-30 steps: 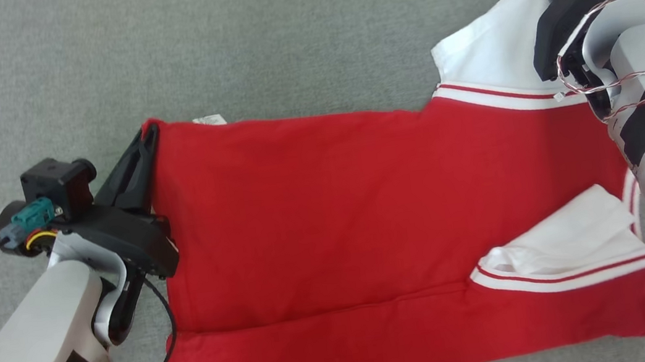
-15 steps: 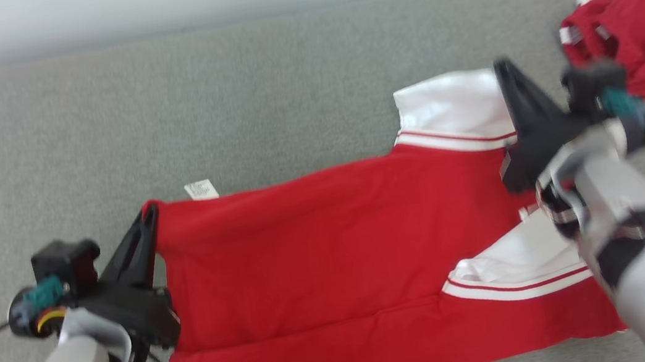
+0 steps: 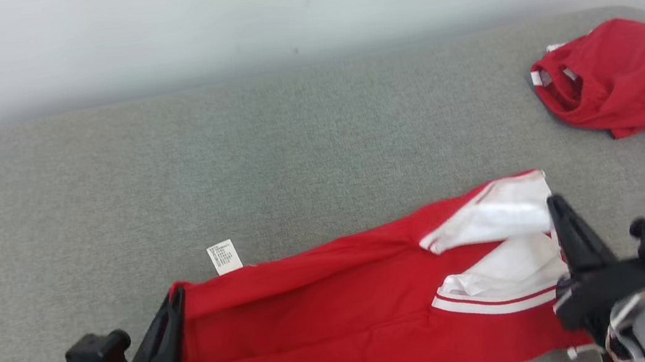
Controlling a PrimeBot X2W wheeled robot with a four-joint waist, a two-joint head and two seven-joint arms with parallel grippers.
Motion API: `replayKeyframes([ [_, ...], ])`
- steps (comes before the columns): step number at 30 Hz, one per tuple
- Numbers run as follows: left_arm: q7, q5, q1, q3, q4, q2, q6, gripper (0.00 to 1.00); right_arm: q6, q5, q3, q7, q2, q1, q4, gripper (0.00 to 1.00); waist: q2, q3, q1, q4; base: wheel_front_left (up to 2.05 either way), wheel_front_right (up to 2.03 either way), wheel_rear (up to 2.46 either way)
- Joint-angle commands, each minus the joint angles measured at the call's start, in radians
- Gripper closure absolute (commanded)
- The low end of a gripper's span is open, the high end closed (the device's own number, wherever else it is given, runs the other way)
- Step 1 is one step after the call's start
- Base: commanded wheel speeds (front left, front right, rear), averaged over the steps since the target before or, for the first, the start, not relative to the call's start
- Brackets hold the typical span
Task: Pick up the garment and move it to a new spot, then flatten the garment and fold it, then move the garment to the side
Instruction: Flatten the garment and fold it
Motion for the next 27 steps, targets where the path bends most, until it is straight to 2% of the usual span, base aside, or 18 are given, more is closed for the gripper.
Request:
replayKeyframes([
  [1,-0.003,0.011,0.017,0.008,-0.003,-0.004,-0.003,1.00,-0.002,0.006,-0.005,-0.001,0.008,0.022,-0.010,1.00,0.0001,-0.018,0.0002,0.010,0.00,0.00,0.00],
  [10,-0.003,0.084,0.156,0.088,-0.022,-0.070,-0.034,1.00,-0.002,-0.009,-0.140,0.070,0.060,0.286,-0.160,1.00,0.0001,-0.068,0.0002,0.021,0.00,0.00,0.00],
  [17,-0.003,0.149,0.204,0.164,0.020,-0.124,-0.060,1.00,-0.002,-0.057,-0.197,0.137,0.124,0.377,-0.215,0.99,0.0001,-0.094,0.0002,0.018,0.00,0.00,0.00],
  [18,-0.003,0.170,0.203,0.170,0.023,-0.125,-0.061,0.56,-0.002,-0.066,-0.202,0.144,0.127,0.384,-0.220,0.04,0.0001,-0.099,0.0002,0.018,0.00,0.00,0.00],
  [19,-0.003,0.178,0.203,0.182,0.026,-0.133,-0.063,0.00,-0.002,-0.070,-0.206,0.148,0.134,0.388,-0.227,0.00,0.0001,-0.105,0.0002,0.018,0.00,0.00,0.00],
  [27,-0.003,0.298,0.245,0.327,-0.046,-0.185,-0.054,0.00,-0.002,-0.110,-0.259,0.182,0.129,0.392,-0.281,0.00,0.0001,-0.149,0.0002,0.031,0.00,0.00,0.00],
])
